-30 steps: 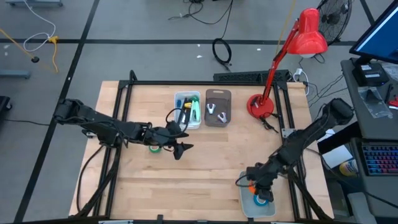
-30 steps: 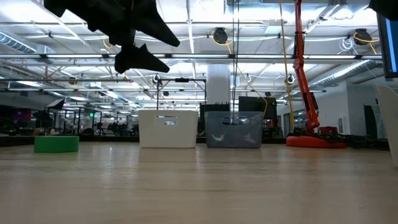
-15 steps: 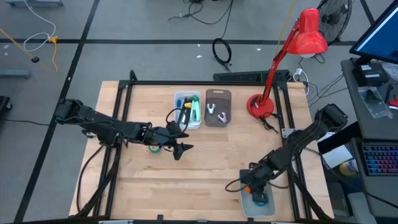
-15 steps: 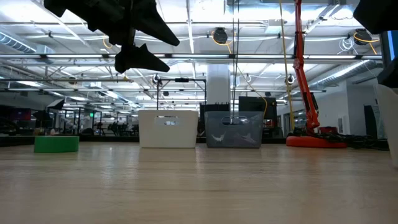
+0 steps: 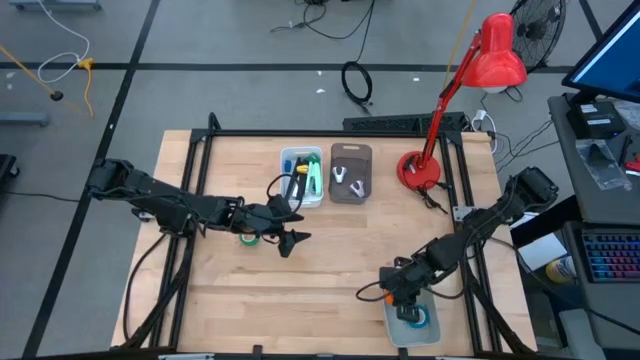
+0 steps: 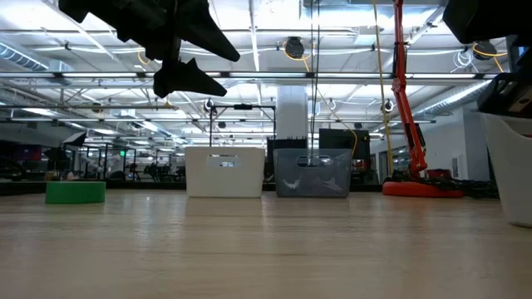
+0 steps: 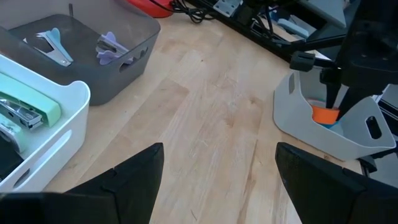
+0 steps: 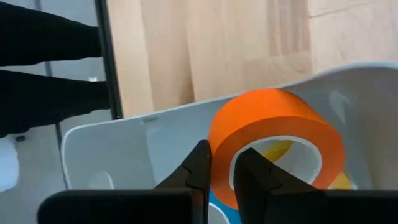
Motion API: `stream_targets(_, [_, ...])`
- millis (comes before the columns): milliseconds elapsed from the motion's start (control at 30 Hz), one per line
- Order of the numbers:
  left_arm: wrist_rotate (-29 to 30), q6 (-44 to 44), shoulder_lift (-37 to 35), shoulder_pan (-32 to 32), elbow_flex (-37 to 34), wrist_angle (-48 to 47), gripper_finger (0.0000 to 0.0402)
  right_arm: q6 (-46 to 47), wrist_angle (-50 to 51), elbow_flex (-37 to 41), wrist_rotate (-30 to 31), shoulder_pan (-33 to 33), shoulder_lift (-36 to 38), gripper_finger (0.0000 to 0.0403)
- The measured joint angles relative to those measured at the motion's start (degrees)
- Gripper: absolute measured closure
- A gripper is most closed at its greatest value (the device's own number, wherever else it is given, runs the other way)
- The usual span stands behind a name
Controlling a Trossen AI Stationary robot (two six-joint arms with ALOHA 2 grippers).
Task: Pick and place Stapler, Stapler remover, tape
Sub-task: Put the orange tape into the gray bin
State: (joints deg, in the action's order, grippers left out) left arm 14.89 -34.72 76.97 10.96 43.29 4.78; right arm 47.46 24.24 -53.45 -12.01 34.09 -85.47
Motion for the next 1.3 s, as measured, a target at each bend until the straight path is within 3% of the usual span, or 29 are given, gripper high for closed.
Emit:
stream_targets(867, [0.01, 0.09, 0.02, 0.0, 0.0, 0.0, 0.0083, 2.84, 10.77, -0.07, 1.29, 0.0, 0.13, 0.0366])
stream_targets(1300, [0.03, 0.12, 0.02, -0.01, 0.0, 0.03, 0.0084, 1.53, 8.1, 0.13, -3.79, 0.09, -0.04, 0.0313])
